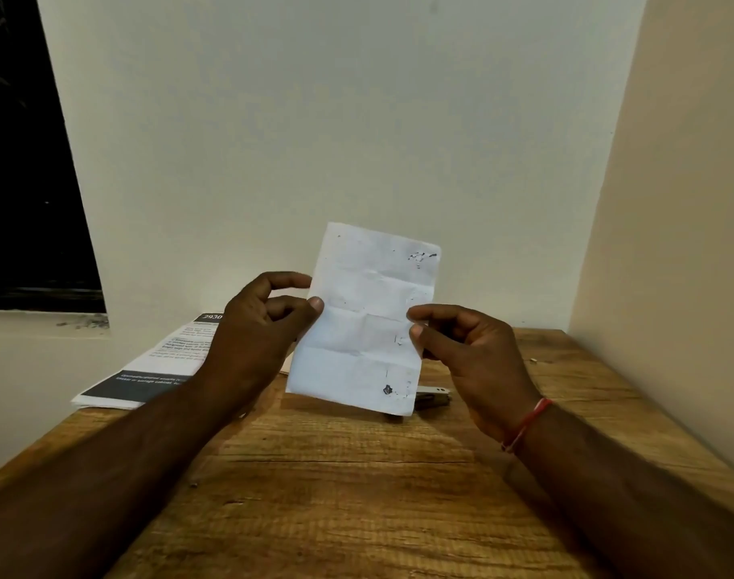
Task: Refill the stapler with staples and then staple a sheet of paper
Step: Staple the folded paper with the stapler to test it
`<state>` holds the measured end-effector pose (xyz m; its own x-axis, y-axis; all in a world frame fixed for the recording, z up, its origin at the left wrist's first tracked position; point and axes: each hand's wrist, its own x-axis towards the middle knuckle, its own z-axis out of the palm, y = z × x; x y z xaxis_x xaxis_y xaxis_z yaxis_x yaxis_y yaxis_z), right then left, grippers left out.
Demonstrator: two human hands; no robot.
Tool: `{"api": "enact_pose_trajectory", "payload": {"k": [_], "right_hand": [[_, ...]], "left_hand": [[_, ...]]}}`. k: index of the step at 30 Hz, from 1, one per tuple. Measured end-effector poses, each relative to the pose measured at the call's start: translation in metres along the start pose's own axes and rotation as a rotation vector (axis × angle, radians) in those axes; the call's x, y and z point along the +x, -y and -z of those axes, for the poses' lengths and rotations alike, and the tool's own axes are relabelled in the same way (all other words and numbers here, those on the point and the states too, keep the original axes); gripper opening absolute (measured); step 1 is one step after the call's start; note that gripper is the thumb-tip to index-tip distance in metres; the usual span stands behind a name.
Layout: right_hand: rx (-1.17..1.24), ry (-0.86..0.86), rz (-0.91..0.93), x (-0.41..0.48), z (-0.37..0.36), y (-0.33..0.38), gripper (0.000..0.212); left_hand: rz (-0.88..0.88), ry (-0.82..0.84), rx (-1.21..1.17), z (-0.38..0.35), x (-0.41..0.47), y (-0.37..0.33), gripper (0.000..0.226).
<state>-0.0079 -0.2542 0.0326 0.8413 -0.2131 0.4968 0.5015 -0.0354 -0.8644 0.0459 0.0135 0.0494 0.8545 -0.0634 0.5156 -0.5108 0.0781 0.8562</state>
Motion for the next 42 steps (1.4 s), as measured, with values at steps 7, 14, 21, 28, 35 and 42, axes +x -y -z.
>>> {"api": "enact_pose_trajectory", "payload": {"k": [7, 14, 21, 28, 35, 42], "right_hand": [[0.013, -0.020, -0.021, 0.001, 0.002, 0.001, 0.025], [-0.148, -0.009, 0.052, -0.002, 0.001, 0.004, 0.031], [-0.332, -0.049, 0.132, -0.002, -0.001, 0.009, 0.028], [-0.384, -0.069, 0.179, -0.001, 0.001, 0.011, 0.012], [-0.397, -0.035, 0.211, 0.001, 0.001, 0.007, 0.011], [-0.161, 0.012, 0.024, -0.005, -0.004, 0.012, 0.005]], "left_hand": [[-0.101, 0.028, 0.111, 0.002, 0.000, 0.005, 0.029], [-0.172, 0.065, 0.352, 0.004, -0.002, 0.001, 0.033], [-0.257, 0.016, 0.474, 0.005, 0.000, -0.001, 0.023], [-0.294, 0.012, 0.526, 0.004, 0.000, -0.003, 0.012], [-0.238, 0.111, 0.486, 0.003, -0.001, -0.003, 0.003], [-0.005, 0.364, 0.176, -0.003, -0.015, -0.011, 0.020]]}}
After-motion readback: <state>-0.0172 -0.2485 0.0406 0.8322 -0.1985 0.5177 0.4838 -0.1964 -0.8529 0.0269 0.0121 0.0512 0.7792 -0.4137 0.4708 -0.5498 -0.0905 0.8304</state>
